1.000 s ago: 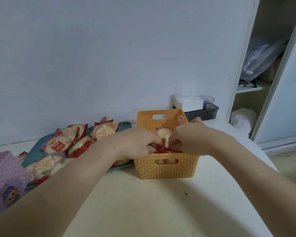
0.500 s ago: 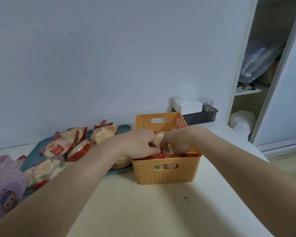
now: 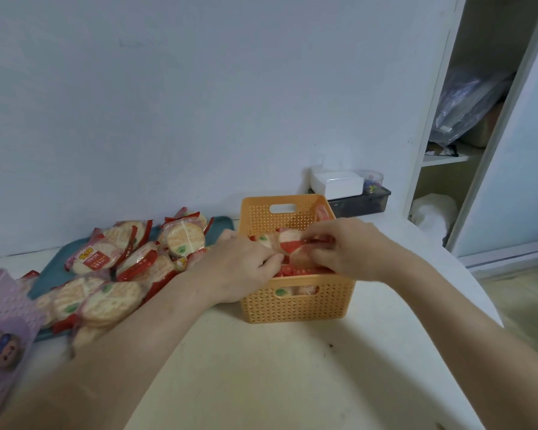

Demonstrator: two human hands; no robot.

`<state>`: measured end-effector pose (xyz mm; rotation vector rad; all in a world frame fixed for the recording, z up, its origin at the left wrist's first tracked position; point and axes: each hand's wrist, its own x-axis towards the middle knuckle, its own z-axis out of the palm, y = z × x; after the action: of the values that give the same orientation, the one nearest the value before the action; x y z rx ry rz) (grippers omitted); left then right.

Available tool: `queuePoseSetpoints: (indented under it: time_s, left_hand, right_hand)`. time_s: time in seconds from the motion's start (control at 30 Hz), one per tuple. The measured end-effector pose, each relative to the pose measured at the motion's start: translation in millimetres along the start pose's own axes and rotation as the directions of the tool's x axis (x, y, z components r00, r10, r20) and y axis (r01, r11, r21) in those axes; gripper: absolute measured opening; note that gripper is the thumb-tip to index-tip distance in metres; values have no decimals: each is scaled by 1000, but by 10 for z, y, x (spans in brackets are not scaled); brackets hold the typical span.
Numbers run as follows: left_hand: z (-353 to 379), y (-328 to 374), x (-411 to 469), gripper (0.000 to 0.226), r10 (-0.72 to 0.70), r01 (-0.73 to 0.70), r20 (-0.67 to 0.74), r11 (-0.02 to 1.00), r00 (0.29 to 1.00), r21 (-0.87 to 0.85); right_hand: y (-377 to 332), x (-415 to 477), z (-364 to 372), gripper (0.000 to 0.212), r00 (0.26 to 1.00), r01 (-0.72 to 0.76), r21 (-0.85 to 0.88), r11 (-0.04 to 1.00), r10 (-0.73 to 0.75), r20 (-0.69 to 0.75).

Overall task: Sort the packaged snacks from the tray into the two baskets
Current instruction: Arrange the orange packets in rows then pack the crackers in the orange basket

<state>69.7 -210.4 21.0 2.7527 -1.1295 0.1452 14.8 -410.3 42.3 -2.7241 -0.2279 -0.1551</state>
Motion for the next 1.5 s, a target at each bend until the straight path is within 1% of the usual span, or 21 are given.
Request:
queuePoseSetpoints:
  time_s: [0.07, 0.1, 0.13, 0.17, 0.23, 0.27, 0.33, 0.43, 0.53, 0.73, 0.83, 0.93, 1.0, 1.03, 1.1, 1.13, 1.2, 1.27, 1.4, 1.43, 1.5]
  left_hand:
    - [31, 34, -18, 33, -71, 63, -152, 996, 986, -57]
    - [42, 49, -20, 23, -149, 134, -242, 988, 959, -78]
    - [37, 62, -26, 26, -257, 240, -276, 966, 926, -92]
    - [23, 64, -31, 33, -359, 339, -233, 933, 904, -123]
    - [-20, 79, -29, 38, -458, 444, -14, 869, 889, -219]
    - [-48, 104, -32, 39, -455, 460, 83, 848, 887, -262]
    - [-115, 161, -58, 39, -470, 488, 134, 822, 872, -293]
    - [-138, 234, -131, 39, -509, 507, 59, 827, 859, -244]
    - [-71, 293, -269, 40, -515, 490, -71, 843, 854, -223]
    - [72, 307, -634, 51, -482, 417, -355, 875, 801, -247]
    - [6, 270, -859, 51, -501, 464, -394, 865, 771, -193]
    - [-61, 239, -1055, 47, -532, 516, -367, 844, 763, -149]
    - [-85, 205, -1126, 47, -567, 549, -346, 821, 748, -159]
    - [-97, 183, -1144, 49, -570, 558, -349, 817, 744, -146]
    - [-117, 151, -1144, 52, -541, 560, -350, 826, 764, -55]
    - [-121, 135, -1150, 53, -530, 562, -337, 827, 778, -6]
    - [-130, 127, -1158, 54, -508, 551, -308, 832, 805, 69]
    - [-167, 120, -1147, 53, -452, 505, -316, 857, 834, 108]
    - [-423, 67, -866, 35, -268, 322, -422, 945, 866, 58]
    - [-488, 52, -737, 32, -260, 295, -385, 955, 886, 33]
    - [-522, 17, -452, 29, -272, 293, -197, 952, 942, 87]
  right_hand:
    - [-15, -94, 193, 25, 993, -24, -24, 999, 21, -119]
    - [-22, -117, 263, 32, 984, -40, -12, 999, 37, -173]
    - [-11, -126, 312, 38, 975, -56, 0, 998, 54, -216]
    - [1, -128, 338, 41, 968, -69, -1, 998, 67, -243]
    - [9, -120, 369, 42, 958, -94, -66, 993, 72, -278]
    - [3, -112, 388, 42, 953, -96, -107, 990, 60, -297]
    - [-17, -103, 410, 42, 942, -96, -167, 981, 35, -334]
    - [-17, -135, 415, 44, 928, -81, -199, 977, 1, -373]
    - [-1, -197, 424, 45, 911, -41, -231, 972, -59, -409]
    - [-106, -318, 555, 33, 825, 81, -292, 953, -228, -517]
    - [-269, -329, 609, 28, 844, 141, -304, 942, -274, -461]
    - [-471, -303, 625, 23, 886, 187, -282, 941, -286, -366]
    - [-581, -261, 585, 24, 872, 220, -216, 951, -291, -394]
    - [-613, -225, 559, 25, 843, 232, -202, 952, -300, -446]
    - [-633, -132, 476, 23, 790, 194, -211, 958, -280, -545]
    - [-648, -80, 440, 27, 796, 144, -216, 966, -243, -554]
    - [-663, 14, 385, 45, 882, 20, -228, 973, -125, -455]
    - [-685, 78, 356, 53, 944, -56, -296, 953, -46, -327]
    - [-674, 129, 406, 25, 954, -78, -397, 915, -47, -296]
    - [-673, 129, 425, 24, 956, -78, -378, 922, -38, -291]
    - [-671, 118, 451, 27, 961, -66, -317, 946, -25, -274]
